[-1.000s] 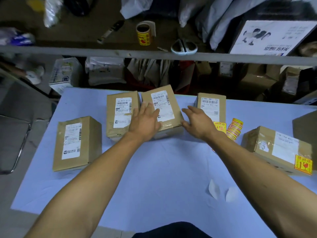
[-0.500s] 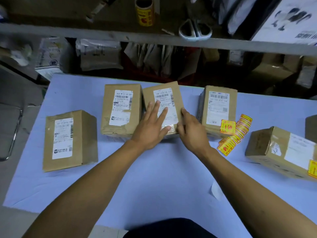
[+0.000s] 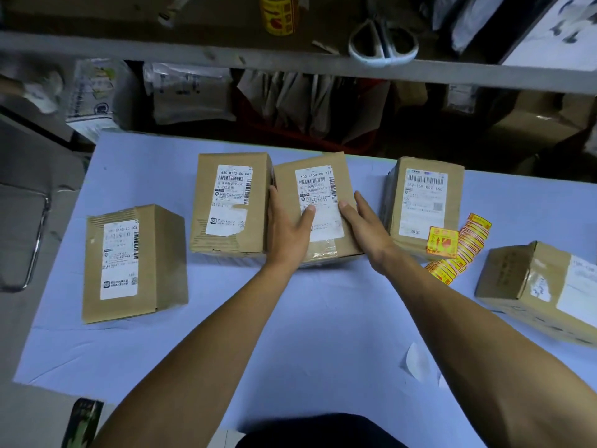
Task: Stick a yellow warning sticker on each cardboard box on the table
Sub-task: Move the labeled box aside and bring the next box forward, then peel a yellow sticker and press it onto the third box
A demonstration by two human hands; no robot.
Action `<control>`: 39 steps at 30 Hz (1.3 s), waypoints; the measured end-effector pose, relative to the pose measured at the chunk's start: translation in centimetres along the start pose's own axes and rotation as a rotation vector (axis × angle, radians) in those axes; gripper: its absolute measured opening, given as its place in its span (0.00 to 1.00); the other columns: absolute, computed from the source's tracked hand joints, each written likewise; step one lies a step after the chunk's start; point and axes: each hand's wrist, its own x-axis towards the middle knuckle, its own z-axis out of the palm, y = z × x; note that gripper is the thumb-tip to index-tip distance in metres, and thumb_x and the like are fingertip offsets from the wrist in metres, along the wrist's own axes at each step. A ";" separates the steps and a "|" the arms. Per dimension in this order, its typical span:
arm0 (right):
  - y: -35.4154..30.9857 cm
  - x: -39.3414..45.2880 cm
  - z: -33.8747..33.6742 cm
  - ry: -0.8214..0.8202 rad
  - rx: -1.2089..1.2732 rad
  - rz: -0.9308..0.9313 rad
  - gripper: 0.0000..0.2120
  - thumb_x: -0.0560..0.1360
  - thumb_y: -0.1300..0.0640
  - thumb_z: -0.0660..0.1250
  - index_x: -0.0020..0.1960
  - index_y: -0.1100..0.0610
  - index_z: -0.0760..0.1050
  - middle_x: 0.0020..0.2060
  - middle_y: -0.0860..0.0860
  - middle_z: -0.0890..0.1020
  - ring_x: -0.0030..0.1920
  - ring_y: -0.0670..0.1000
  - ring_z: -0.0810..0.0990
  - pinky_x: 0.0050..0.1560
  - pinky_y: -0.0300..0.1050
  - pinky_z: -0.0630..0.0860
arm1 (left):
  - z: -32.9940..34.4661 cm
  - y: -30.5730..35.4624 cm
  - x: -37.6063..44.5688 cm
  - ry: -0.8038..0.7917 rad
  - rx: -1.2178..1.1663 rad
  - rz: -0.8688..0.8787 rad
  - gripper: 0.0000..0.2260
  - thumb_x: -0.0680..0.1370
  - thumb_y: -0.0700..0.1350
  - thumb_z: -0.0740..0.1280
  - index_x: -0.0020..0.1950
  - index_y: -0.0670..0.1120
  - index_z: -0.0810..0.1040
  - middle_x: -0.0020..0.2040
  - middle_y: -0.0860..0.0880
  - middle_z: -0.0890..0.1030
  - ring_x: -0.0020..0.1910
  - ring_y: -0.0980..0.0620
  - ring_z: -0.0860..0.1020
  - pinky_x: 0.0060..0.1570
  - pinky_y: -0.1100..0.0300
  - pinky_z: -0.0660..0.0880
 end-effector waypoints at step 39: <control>13.3 -16.8 -0.7 0.050 -0.164 -0.001 0.33 0.79 0.33 0.54 0.80 0.45 0.55 0.76 0.44 0.68 0.73 0.50 0.70 0.75 0.54 0.64 | -0.9 -7.8 -16.7 -0.254 0.231 0.125 0.39 0.80 0.54 0.65 0.81 0.49 0.42 0.82 0.50 0.50 0.79 0.51 0.55 0.70 0.63 0.56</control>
